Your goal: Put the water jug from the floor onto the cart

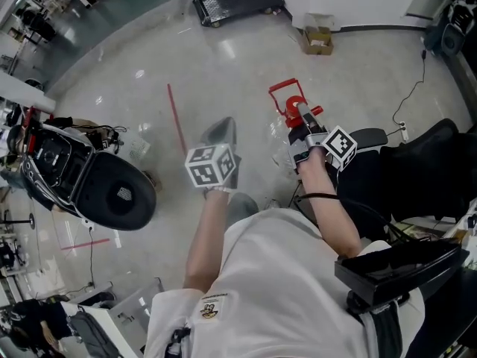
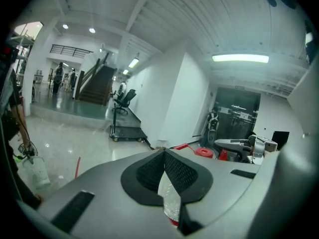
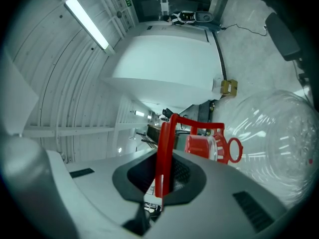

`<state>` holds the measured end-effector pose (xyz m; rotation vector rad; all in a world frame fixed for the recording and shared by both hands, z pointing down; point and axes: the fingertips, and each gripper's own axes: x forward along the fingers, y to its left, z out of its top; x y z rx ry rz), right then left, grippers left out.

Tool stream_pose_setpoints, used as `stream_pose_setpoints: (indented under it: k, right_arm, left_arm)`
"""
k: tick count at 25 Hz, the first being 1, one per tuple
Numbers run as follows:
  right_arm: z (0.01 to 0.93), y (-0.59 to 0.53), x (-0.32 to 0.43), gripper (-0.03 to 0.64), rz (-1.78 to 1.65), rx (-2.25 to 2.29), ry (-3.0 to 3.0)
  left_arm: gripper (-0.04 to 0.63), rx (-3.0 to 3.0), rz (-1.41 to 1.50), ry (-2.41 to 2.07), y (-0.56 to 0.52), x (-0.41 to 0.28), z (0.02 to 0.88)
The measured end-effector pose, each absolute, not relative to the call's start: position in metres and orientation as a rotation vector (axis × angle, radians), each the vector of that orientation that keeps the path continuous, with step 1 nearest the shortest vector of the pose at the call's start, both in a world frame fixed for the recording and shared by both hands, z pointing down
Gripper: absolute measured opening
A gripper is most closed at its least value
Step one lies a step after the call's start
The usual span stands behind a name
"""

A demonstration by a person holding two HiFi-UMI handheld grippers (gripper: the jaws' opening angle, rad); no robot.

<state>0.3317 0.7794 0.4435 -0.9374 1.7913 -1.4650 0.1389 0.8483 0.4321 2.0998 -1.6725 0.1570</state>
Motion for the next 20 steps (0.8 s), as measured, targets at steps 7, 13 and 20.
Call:
stream_pose_setpoints:
  k: [7, 13, 20]
  right_arm:
    - [0.461, 0.744, 0.338, 0.029, -1.477, -0.955, 1.765]
    - [0.469, 0.723, 0.338, 0.029, -1.466, -0.973, 1.752]
    - [0.475, 0.660, 0.324, 0.029, -1.456, -1.015, 1.727]
  left_arm:
    - [0.002, 2.086, 0.166, -1.647, 0.815, 0.141, 0.452]
    - [0.002, 2.117, 0.172, -1.624, 0.780, 0.139, 0.455]
    - [0.002, 2.159, 0.190, -1.573, 0.701, 0.122, 0.455]
